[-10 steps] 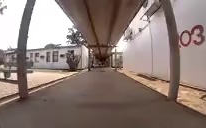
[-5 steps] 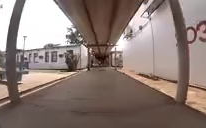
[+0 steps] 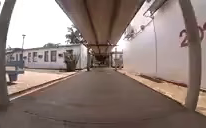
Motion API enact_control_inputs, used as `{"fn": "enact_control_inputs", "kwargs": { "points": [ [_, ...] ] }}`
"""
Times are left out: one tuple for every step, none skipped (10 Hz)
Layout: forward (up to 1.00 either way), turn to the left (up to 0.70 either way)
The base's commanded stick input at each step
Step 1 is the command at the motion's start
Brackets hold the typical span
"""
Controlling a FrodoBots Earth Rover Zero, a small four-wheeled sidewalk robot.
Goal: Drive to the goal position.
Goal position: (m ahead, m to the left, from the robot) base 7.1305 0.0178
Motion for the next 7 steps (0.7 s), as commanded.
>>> {"fn": "enact_control_inputs", "kwargs": {
  "points": [
    [0.50,0.00],
    [0.50,0.00],
    [0.50,0.00],
    [0.50,0.00],
    [0.50,0.00],
    [0.50,0.00],
    [0.50,0.00]
  ]
}}
